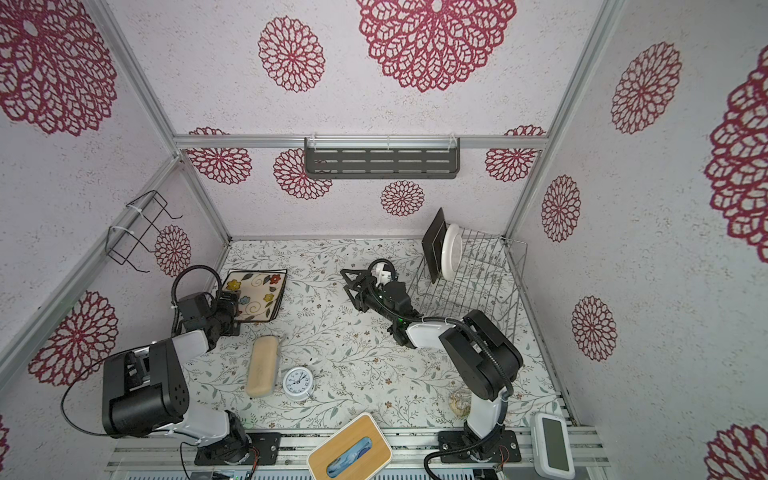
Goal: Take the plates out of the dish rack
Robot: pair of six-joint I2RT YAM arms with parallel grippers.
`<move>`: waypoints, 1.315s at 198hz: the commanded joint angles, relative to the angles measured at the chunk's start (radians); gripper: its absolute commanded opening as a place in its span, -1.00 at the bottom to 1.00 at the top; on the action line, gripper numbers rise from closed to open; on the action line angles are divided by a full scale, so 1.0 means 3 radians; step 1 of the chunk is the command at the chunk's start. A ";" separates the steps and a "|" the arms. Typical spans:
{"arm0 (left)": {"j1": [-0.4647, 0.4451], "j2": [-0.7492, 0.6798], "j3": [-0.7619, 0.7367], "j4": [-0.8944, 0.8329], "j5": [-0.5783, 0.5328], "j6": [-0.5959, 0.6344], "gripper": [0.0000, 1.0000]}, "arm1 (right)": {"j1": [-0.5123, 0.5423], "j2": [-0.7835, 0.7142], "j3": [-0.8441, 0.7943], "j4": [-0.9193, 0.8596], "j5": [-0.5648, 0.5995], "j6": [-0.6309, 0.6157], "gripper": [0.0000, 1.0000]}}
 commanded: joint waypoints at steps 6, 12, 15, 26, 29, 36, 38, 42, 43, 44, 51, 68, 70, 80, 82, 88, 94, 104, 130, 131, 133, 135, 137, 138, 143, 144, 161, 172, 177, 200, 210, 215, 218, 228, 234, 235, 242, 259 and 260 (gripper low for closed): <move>-0.0048 0.0062 0.0130 0.0097 0.0042 0.0036 0.98 | 0.0017 -0.0013 -0.0010 0.0225 -0.0004 0.0040 0.49; -0.0054 0.0068 0.0144 0.0080 0.0037 0.0036 0.97 | 0.0014 -0.0013 -0.0014 0.0225 -0.0001 0.0040 0.49; -0.0059 0.0069 0.0151 0.0076 0.0027 0.0033 0.96 | 0.0016 -0.0013 -0.0014 0.0225 -0.0003 0.0040 0.49; -0.0069 0.0074 0.0167 0.0060 0.0019 0.0043 0.95 | 0.0012 -0.0012 -0.0014 0.0225 -0.0003 0.0037 0.49; -0.0069 0.0074 0.0171 0.0061 0.0019 0.0040 0.95 | 0.0012 -0.0011 -0.0014 0.0234 -0.0004 0.0039 0.49; -0.0071 0.0074 0.0173 0.0058 0.0020 0.0042 0.95 | 0.0012 -0.0011 -0.0014 0.0230 0.0000 0.0040 0.49; -0.0074 0.0074 0.0173 0.0057 0.0019 0.0043 0.95 | 0.0012 -0.0010 -0.0010 0.0232 -0.0003 0.0041 0.49; -0.0075 0.0074 0.0173 0.0056 0.0020 0.0043 0.95 | 0.0012 -0.0010 -0.0010 0.0235 -0.0004 0.0045 0.49; -0.0075 0.0074 0.0173 0.0056 0.0019 0.0043 0.95 | 0.0012 -0.0011 -0.0012 0.0235 -0.0004 0.0045 0.49; -0.0075 0.0074 0.0173 0.0059 0.0019 0.0043 0.95 | 0.0012 -0.0009 -0.0013 0.0235 -0.0004 0.0045 0.49; -0.0074 0.0078 0.0178 0.0053 0.0019 0.0043 0.95 | 0.0012 -0.0012 -0.0017 0.0244 -0.0004 0.0041 0.49; -0.0075 0.0084 0.0178 0.0051 0.0024 0.0048 0.95 | 0.0010 -0.0008 -0.0022 0.0245 -0.0004 0.0045 0.49; -0.0075 0.0084 0.0178 0.0051 0.0024 0.0046 0.95 | 0.0011 -0.0009 -0.0024 0.0245 -0.0004 0.0045 0.49; -0.0075 0.0087 0.0183 0.0047 0.0024 0.0053 0.95 | 0.0009 -0.0013 -0.0025 0.0245 -0.0004 0.0045 0.49; -0.0075 0.0089 0.0186 0.0046 0.0024 0.0053 0.95 | 0.0011 -0.0017 -0.0026 0.0245 -0.0004 0.0049 0.49; -0.0075 0.0086 0.0195 0.0036 0.0029 0.0062 0.95 | 0.0012 -0.0018 -0.0032 0.0245 -0.0004 0.0049 0.49; -0.0075 0.0084 0.0203 0.0010 0.0034 0.0071 0.95 | 0.0012 -0.0020 -0.0031 0.0245 -0.0009 0.0046 0.49; -0.0075 0.0074 0.0209 -0.0022 0.0030 0.0089 0.95 | 0.0012 -0.0027 -0.0041 0.0246 -0.0004 0.0048 0.49; -0.0075 0.0034 0.0195 -0.0066 0.0024 0.0086 0.95 | 0.0012 -0.0006 -0.0040 0.0238 0.0014 0.0049 0.49; -0.0075 0.0031 0.0194 -0.0069 0.0024 0.0088 0.95 | 0.0012 -0.0007 -0.0040 0.0236 0.0013 0.0047 0.49; -0.0075 0.0026 0.0193 -0.0077 0.0020 0.0089 0.95 | 0.0009 -0.0001 -0.0036 0.0238 0.0012 0.0049 0.49; -0.0075 0.0023 0.0189 -0.0081 0.0019 0.0089 0.95 | 0.0011 0.0004 -0.0030 0.0236 0.0009 0.0050 0.49; -0.0075 0.0019 0.0188 -0.0085 0.0019 0.0089 0.95 | 0.0012 0.0003 -0.0027 0.0235 0.0007 0.0050 0.48; -0.0075 0.0018 0.0186 -0.0086 0.0019 0.0089 0.95 | 0.0012 0.0006 -0.0028 0.0232 0.0007 0.0053 0.49; -0.0075 0.0009 0.0179 -0.0102 0.0014 0.0087 0.95 | 0.0012 0.0013 -0.0022 0.0227 0.0004 0.0055 0.49; -0.0075 0.0008 0.0176 -0.0105 0.0014 0.0085 0.95 | 0.0012 0.0013 -0.0018 0.0226 0.0003 0.0050 0.48; -0.0075 -0.0018 0.0149 -0.0123 0.0004 0.0083 0.95 | 0.0012 0.0001 -0.0016 0.0181 0.0031 0.0036 0.48; -0.0073 -0.0026 0.0133 -0.0139 -0.0002 0.0083 0.95 | 0.0012 -0.0010 -0.0017 0.0141 0.0056 0.0015 0.48; -0.0075 -0.0028 0.0127 -0.0149 0.0003 0.0087 0.95 | 0.0012 -0.0012 -0.0017 0.0136 0.0066 0.0007 0.48; -0.0075 -0.0039 0.0127 -0.0267 0.0003 0.0148 0.95 | 0.0012 -0.0012 -0.0038 0.0138 0.0102 -0.0022 0.48; -0.0075 -0.0048 0.0127 -0.0325 0.0003 0.0174 0.95 | 0.0012 -0.0010 -0.0046 0.0147 0.0120 -0.0016 0.48; -0.0072 -0.0058 0.0127 -0.0350 0.0003 0.0186 0.95 | 0.0012 -0.0008 -0.0049 0.0157 0.0124 -0.0017 0.48; -0.0074 -0.0061 0.0127 -0.0372 0.0004 0.0199 0.95 | 0.0012 -0.0006 -0.0053 0.0163 0.0124 -0.0020 0.48; -0.0072 -0.0084 0.0136 -0.0438 -0.0005 0.0236 0.95 | 0.0008 0.0002 -0.0051 0.0174 0.0124 -0.0036 0.48; -0.0073 -0.0093 0.0137 -0.0477 -0.0011 0.0256 0.95 | 0.0010 0.0006 -0.0055 0.0174 0.0129 -0.0044 0.48; -0.0074 -0.0097 0.0137 -0.0481 -0.0012 0.0259 0.95 | 0.0011 0.0004 -0.0052 0.0174 0.0129 -0.0046 0.48; -0.0072 -0.0111 0.0142 -0.0517 -0.0016 0.0279 0.95 | 0.0012 0.0018 -0.0055 0.0181 0.0125 -0.0051 0.48; -0.0075 -0.0156 0.0147 -0.0614 -0.0034 0.0323 0.95 | 0.0012 0.0045 -0.0063 0.0236 0.0124 -0.0045 0.48; -0.0075 -0.0156 0.0150 -0.0621 -0.0036 0.0324 0.95 | 0.0012 0.0049 -0.0064 0.0241 0.0124 -0.0043 0.48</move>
